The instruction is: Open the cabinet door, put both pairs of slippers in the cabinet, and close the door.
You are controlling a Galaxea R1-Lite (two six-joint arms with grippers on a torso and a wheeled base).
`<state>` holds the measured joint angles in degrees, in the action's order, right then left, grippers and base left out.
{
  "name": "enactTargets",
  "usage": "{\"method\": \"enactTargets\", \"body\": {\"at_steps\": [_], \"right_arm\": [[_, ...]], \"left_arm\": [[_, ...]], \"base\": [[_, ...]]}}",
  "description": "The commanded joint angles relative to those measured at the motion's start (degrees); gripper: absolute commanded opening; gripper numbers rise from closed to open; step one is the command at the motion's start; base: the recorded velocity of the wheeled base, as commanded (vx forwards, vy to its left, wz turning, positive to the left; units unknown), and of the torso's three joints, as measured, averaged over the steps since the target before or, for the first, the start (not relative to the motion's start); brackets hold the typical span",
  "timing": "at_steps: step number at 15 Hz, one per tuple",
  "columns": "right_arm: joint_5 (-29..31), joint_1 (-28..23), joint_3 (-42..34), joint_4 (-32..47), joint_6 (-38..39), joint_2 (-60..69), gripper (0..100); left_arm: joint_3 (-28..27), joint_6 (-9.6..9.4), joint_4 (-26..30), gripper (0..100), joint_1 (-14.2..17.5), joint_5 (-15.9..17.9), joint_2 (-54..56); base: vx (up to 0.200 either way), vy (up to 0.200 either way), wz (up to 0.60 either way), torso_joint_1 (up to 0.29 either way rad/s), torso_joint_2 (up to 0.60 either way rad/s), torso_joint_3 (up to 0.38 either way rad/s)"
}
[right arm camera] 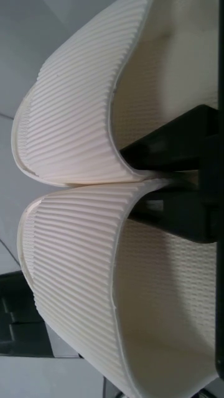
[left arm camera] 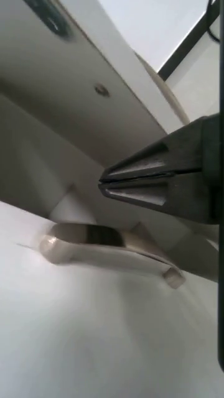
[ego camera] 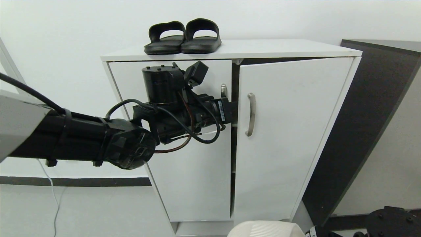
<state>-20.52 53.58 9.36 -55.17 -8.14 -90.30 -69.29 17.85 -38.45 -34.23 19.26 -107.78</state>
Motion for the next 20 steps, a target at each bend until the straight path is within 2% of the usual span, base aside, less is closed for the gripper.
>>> {"method": "enactTargets", "body": {"at_steps": [1, 3, 6, 8, 10, 13, 15, 16, 18, 20], "right_arm": [[0.0, 0.7, -0.5, 0.0, 0.0, -0.2, 0], [0.0, 1.7, -1.5, -0.1, 0.0, -0.1, 0], [-0.1, 4.3, -3.1, -0.3, 0.0, 0.7, 0], [-0.1, 5.0, -3.4, -0.3, 0.0, 1.3, 0], [-0.1, 5.0, -3.4, -0.3, 0.0, 1.3, 0], [0.0, 4.3, -2.4, -0.3, 0.1, 0.1, 0], [3.4, -0.1, 1.5, -0.3, 0.8, -3.4, 0], [7.3, -2.1, 4.3, -0.3, 2.2, -5.5, 0], [18.9, -3.3, 12.1, -0.2, 9.8, -11.0, 0], [29.8, -3.4, 20.3, -0.2, 16.1, -17.0, 0]], "left_arm": [[0.6, 0.08, -0.5, 0, -0.9, 0.0, 0.1], [4.0, 0.17, -3.3, 0, -4.4, 0.0, 1.6], [7.6, 0.17, -6.8, 0, -12.2, 0.5, 3.4], [7.5, 0.08, -7.3, 0, -14.4, 0.6, 3.5], [8.0, 0.08, -8.7, 0, -14.5, 0.4, 3.5], [9.6, -0.01, -8.8, 0, -12.4, -0.2, 4.6], [13.4, -0.18, -4.3, 0, -8.4, -2.5, 11.9], [15.5, -0.36, -0.6, 0, -5.8, -3.5, 16.7], [20.5, -0.44, 7.6, 0, 0.6, -4.6, 28.1], [26.4, -0.44, 15.6, 0, 1.9, -8.2, 39.3]], "base": [[-0.2, 0.0, 0.0, 0.002, 0.01, 0.012], [-0.2, 0.0, 0.0, -0.007, 0.0, 0.005], [-0.2, 0.0, 0.0, 0.001, 0.0, 0.002], [-0.1, 0.0, 0.0, 0.004, 0.0, 0.004], [0.0, 0.0, 0.0, 0.0, 0.0, 0.0], [0.0, 0.0, 0.0, 0.0, 0.0, 0.0], [0.0, 0.0, 0.0, 0.0, 0.0, 0.0], [0.0, 0.0, 0.0, 0.0, 0.0, 0.0], [0.0, 0.0, 0.0, 0.0, 0.0, 0.0], [0.0, 0.0, 0.0, 0.0, 0.0, 0.0]]}}
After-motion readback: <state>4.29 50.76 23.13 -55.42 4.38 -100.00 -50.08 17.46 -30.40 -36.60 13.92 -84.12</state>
